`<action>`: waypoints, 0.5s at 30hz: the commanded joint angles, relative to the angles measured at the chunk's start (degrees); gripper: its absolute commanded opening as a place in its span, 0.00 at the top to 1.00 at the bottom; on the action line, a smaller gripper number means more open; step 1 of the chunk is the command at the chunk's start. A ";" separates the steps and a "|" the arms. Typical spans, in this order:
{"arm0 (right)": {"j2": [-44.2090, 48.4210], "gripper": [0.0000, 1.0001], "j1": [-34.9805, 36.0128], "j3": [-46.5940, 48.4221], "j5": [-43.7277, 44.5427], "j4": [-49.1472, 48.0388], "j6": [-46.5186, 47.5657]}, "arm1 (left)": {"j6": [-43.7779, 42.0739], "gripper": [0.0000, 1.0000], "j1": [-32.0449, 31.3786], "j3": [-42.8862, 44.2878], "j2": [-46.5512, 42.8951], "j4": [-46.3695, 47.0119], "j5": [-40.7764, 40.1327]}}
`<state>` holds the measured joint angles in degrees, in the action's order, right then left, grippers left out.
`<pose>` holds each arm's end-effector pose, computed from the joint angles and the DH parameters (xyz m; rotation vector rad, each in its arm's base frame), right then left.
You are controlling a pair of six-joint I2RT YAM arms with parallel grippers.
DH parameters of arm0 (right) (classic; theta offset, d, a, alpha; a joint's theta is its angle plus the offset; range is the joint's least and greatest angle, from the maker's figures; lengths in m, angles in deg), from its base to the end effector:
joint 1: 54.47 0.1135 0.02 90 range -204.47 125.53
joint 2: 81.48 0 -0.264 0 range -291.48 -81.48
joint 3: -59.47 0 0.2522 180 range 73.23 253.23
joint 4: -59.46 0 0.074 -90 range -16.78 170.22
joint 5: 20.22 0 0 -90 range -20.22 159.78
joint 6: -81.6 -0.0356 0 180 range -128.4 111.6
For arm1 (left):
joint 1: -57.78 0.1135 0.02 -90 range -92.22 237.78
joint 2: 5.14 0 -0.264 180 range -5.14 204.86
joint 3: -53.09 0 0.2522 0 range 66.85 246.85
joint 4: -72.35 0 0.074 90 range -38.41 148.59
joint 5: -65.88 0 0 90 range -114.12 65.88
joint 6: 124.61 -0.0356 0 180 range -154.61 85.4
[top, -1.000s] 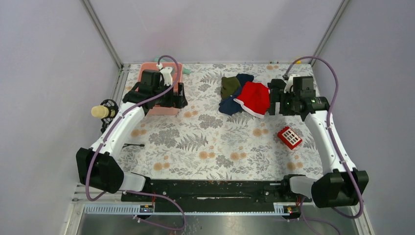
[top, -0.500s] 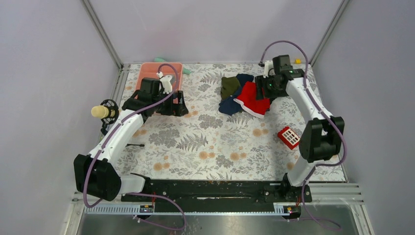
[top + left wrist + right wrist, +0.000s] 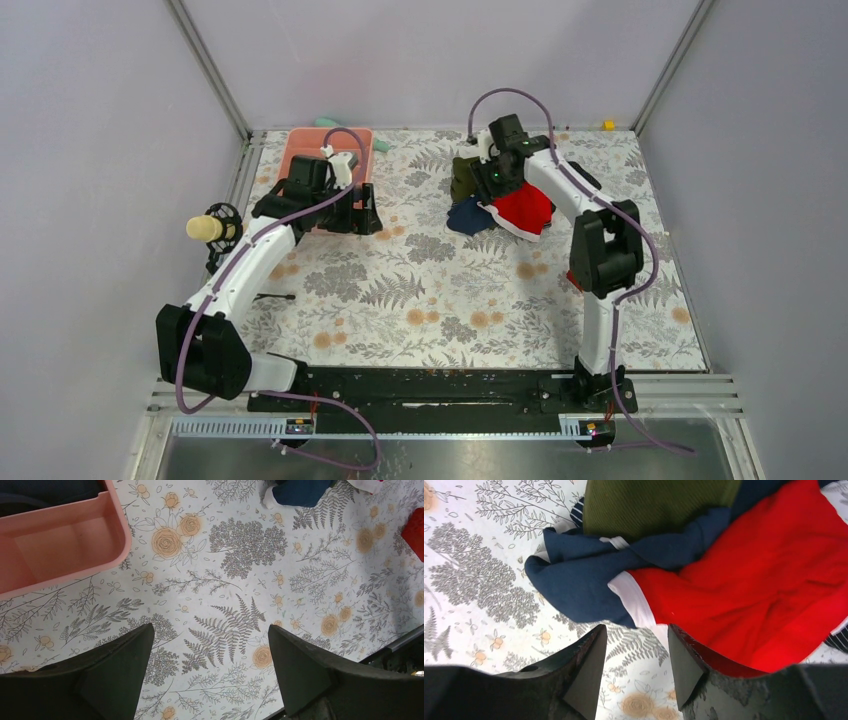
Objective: Roll the underwear
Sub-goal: Pick up the underwear from the center of the board.
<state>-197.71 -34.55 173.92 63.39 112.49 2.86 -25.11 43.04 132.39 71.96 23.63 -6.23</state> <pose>0.4234 0.1577 0.2531 -0.7231 2.4251 0.2014 0.2751 -0.0837 0.3022 0.2605 2.3936 -0.5710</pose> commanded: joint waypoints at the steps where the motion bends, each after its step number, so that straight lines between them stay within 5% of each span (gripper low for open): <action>1: -3.03 0.44 2.68 4.01 4.30 -0.65 3.10 | 0.03 0.14 1.00 1.83 -0.77 2.06 -1.16; 14: -6.70 0.64 4.79 3.67 14.14 -3.70 4.82 | 0.86 0.14 1.61 0.60 -1.39 2.76 -0.92; 15: -6.73 0.71 4.89 3.58 14.13 -3.69 5.16 | 0.94 0.14 1.63 0.63 -1.35 2.90 -0.86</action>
<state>-203.54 -30.31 175.60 75.30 109.95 6.27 -25.02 44.31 132.39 71.96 23.87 -6.63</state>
